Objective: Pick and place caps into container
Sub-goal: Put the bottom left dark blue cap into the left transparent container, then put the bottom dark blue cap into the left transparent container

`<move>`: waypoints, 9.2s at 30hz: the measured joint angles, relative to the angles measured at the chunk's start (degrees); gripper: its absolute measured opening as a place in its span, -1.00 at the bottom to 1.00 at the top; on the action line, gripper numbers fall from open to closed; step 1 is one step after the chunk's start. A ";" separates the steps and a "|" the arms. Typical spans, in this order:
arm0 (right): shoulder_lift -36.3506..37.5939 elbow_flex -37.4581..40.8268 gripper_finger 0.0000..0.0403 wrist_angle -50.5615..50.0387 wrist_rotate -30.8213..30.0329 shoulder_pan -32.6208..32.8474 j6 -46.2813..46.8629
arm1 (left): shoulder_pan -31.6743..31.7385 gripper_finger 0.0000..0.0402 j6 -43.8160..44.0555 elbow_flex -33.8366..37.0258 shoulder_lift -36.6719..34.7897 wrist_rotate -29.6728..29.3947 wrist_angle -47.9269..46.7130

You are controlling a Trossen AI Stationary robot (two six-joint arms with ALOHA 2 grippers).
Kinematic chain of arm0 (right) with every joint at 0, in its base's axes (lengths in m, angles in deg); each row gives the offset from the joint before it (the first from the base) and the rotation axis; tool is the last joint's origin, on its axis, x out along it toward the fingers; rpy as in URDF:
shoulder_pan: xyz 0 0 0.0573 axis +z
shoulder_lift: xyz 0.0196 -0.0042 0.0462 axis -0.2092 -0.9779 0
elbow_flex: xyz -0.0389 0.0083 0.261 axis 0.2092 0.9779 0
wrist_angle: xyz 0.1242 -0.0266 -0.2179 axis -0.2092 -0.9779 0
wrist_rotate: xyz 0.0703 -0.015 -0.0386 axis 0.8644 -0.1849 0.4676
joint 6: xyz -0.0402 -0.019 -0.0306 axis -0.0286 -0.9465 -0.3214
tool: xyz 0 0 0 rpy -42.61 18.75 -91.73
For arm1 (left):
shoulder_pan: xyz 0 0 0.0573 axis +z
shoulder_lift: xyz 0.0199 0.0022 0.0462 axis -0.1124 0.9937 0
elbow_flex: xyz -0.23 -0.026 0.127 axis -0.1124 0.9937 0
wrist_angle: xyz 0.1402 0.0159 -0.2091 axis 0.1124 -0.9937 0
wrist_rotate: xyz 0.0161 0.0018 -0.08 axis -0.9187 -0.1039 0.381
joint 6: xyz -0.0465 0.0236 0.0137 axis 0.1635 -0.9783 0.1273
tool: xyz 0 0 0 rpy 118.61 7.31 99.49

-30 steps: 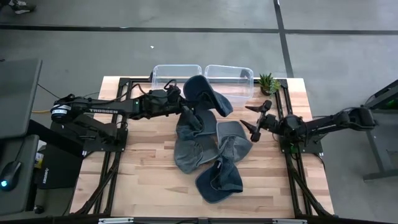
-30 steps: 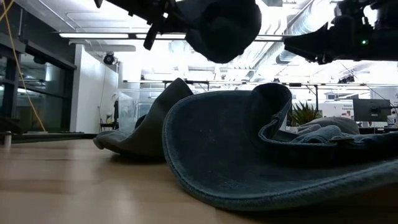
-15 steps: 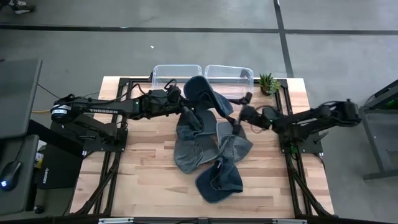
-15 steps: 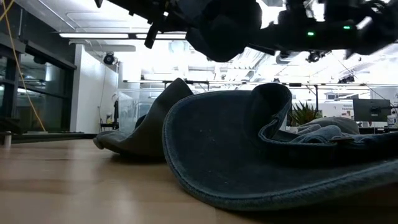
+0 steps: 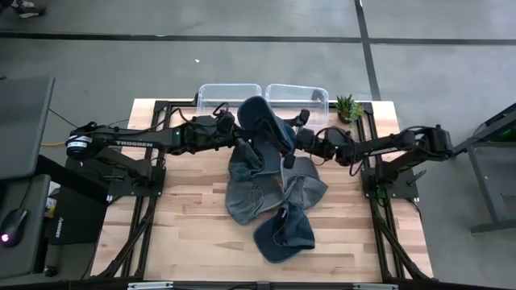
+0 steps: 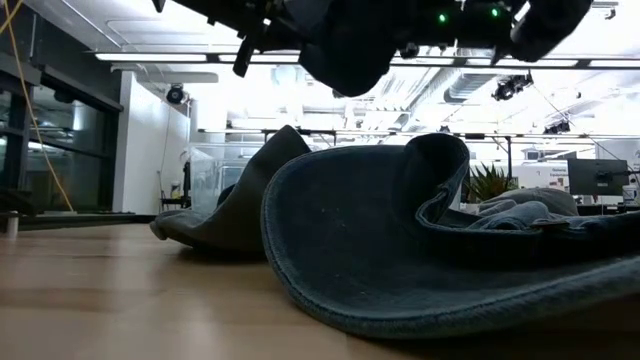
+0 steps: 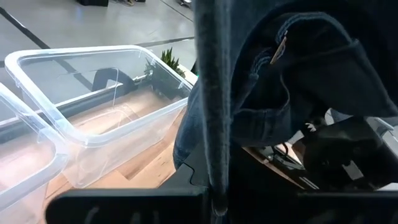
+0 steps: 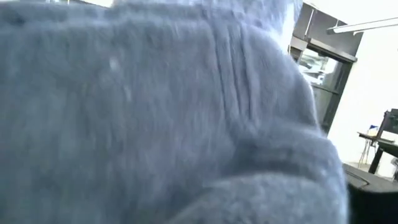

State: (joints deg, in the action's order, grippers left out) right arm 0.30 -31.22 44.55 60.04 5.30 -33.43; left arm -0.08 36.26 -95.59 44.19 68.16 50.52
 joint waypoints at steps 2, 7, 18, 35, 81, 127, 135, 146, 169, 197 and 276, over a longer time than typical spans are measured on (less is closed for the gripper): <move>0.03 -0.91 0.55 -0.99 -0.85 -0.32 -0.41 | 0.00 -0.95 0.00 0.00 0.00 0.27 0.00; 0.12 -1.80 0.55 -1.10 -4.03 -2.36 0.42 | 0.00 -0.95 0.07 0.00 -0.02 0.97 -0.12; 0.12 -1.80 0.45 -2.18 0.08 -7.24 10.73 | 0.00 -0.95 0.16 0.00 -0.01 1.78 0.16; 0.12 -1.80 -0.77 -3.05 3.31 -7.47 12.21 | 0.00 -0.86 0.47 0.00 0.00 2.00 0.13; -6.82 -43.34 -1.00 -69.56 24.91 -25.53 13.08 | 0.00 0.25 -19.80 -0.01 -16.82 -32.30 -23.60; -54.27 -89.42 -1.00 -74.50 36.53 -27.12 26.13 | -23.02 0.25 9.28 -0.02 -31.50 -50.82 -54.43; -54.95 -89.48 -1.00 -75.34 35.61 -27.07 24.33 | -27.20 0.25 13.70 -0.02 -31.45 -51.06 -54.35; -54.87 -89.49 -0.60 -81.39 35.57 -26.80 22.66 | -27.43 0.25 15.06 0.00 -31.47 -51.04 -54.32; -52.08 -89.62 0.10 -80.00 21.41 -30.28 18.08 | -27.41 0.25 15.08 0.00 -31.45 -50.28 -55.19; -35.22 -89.58 0.10 -134.47 20.43 -9.10 -5.11 | -27.39 0.25 25.80 12.70 -32.03 -41.98 -55.55; -4.71 5.05 0.10 -59.55 -14.12 46.58 98.46 | -45.77 0.25 31.80 13.03 1.44 -31.39 -17.38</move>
State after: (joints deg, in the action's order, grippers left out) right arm -4.41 -26.17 -15.00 45.92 51.89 65.03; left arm -45.85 68.06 -82.57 45.64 36.77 33.14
